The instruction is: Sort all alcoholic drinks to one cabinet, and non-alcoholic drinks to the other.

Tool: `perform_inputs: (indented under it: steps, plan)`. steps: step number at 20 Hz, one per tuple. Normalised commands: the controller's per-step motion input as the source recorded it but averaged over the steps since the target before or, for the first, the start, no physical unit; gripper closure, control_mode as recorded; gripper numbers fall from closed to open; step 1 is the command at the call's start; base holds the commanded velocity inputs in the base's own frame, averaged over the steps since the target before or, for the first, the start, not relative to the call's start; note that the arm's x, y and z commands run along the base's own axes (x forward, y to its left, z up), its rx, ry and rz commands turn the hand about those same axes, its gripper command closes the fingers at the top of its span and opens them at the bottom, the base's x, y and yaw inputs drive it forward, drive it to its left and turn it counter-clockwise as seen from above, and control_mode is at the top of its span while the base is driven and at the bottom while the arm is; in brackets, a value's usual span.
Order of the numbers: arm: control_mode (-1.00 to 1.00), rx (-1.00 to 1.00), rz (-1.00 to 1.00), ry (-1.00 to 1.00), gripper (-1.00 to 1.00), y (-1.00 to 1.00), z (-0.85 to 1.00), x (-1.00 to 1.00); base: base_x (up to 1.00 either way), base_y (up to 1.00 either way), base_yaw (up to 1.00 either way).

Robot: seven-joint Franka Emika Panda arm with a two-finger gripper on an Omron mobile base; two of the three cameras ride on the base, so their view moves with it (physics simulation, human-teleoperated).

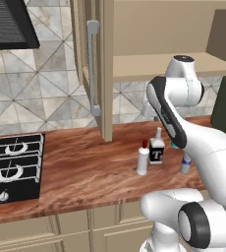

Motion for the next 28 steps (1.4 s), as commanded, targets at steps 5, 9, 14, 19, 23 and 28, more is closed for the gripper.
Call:
perform_inputs:
  steps: [5, 9, 14, 19, 23, 28]
  plan:
    - [-1.00, 0.00, 0.00, 0.00, -1.00, 0.00, 0.00, -0.19, 0.00, 0.00, 0.00]
    - [-1.00, 0.00, -0.04, 0.00, -1.00, 0.07, 0.00, -0.32, 0.00, 0.00, 0.00]
    - [-1.00, -0.01, -0.13, 0.00, -1.00, 0.33, 0.00, -0.16, 0.00, 0.00, 0.00]
    - [-1.00, -0.01, -0.26, -0.05, -1.00, 0.38, -0.01, -0.06, 0.00, 0.00, 0.00]
    - [-1.00, 0.00, -0.34, -0.05, -1.00, 0.12, -0.18, 0.00, 0.00, 0.00, 0.00]
    - [-1.00, 0.00, -0.30, -0.02, -1.00, 0.04, -0.35, 0.00, 0.00, 0.00, 0.00]
